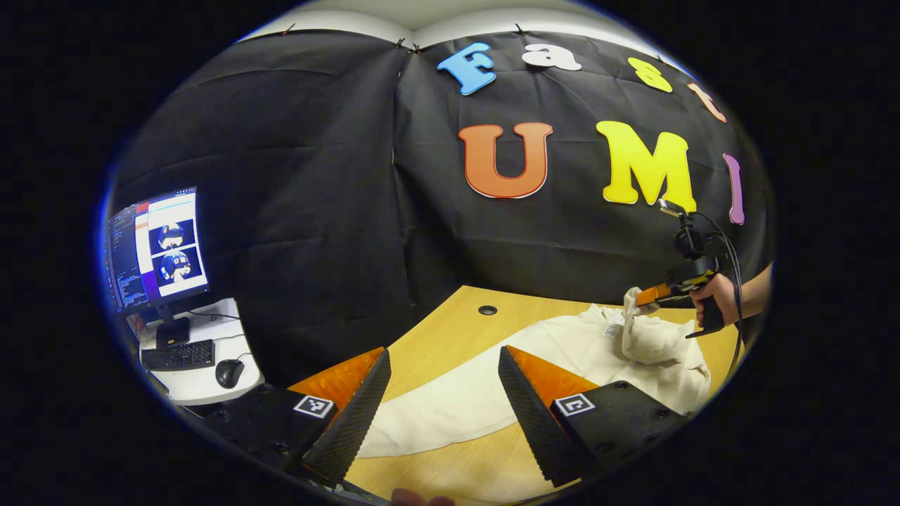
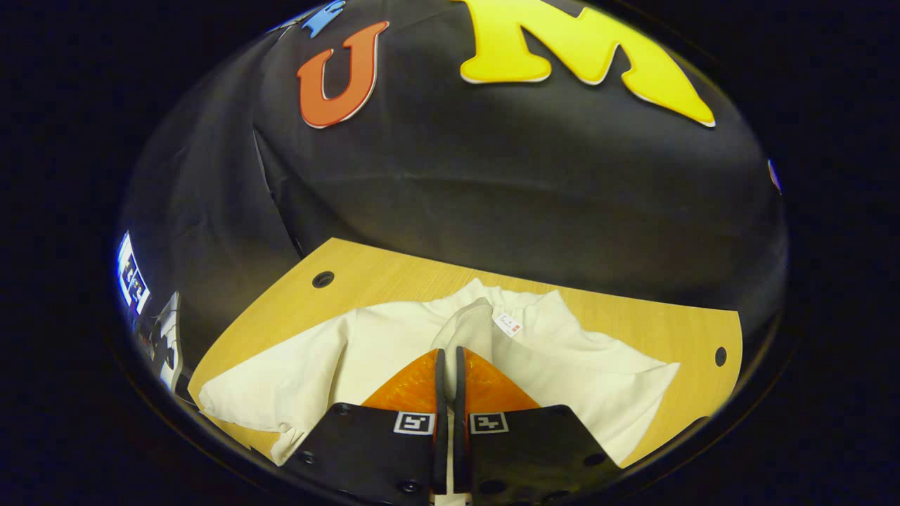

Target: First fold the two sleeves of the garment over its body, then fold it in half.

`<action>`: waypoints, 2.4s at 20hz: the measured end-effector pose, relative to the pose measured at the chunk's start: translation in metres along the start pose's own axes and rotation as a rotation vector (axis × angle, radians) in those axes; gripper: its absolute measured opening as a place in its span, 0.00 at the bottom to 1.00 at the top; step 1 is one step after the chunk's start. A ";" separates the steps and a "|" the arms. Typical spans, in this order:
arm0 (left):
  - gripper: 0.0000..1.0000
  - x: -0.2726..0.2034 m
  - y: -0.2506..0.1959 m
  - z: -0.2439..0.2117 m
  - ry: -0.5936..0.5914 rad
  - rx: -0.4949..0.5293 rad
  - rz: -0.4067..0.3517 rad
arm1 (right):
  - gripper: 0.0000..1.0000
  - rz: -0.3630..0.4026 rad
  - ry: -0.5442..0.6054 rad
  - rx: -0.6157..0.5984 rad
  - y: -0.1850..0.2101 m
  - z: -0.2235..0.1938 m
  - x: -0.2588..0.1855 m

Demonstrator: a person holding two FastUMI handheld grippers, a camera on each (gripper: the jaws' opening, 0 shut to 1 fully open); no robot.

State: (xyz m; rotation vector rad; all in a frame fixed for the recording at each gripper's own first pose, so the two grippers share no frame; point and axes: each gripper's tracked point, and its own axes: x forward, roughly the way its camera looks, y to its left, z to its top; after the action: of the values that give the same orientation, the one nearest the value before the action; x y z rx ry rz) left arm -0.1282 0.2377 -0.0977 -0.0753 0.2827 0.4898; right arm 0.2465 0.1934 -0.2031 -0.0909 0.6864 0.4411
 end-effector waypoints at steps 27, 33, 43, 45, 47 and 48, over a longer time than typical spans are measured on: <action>0.98 0.017 0.087 -0.084 0.055 0.114 -0.006 | 0.66 0.106 -0.102 -0.020 0.061 -0.014 -0.086; 0.99 0.028 0.104 -0.149 0.145 0.121 -0.113 | 0.66 0.135 -0.083 -0.044 0.059 -0.048 -0.167; 0.99 0.054 0.122 -0.205 0.203 0.099 -0.187 | 0.66 0.062 -0.047 -0.173 0.052 -0.080 -0.205; 0.99 0.054 0.121 -0.207 0.204 0.077 -0.202 | 0.67 0.078 -0.056 -0.177 0.062 -0.079 -0.209; 0.98 0.055 0.120 -0.206 0.197 0.073 -0.200 | 0.66 0.091 -0.050 -0.206 0.073 -0.083 -0.210; 0.97 0.054 0.119 -0.207 0.204 0.068 -0.191 | 0.66 0.099 -0.045 -0.215 0.078 -0.084 -0.211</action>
State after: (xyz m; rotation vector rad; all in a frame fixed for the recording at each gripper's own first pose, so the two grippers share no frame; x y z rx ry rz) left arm -0.1901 0.3382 -0.3119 -0.0855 0.4867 0.2825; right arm 0.0191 0.1680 -0.1301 -0.2503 0.5991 0.6099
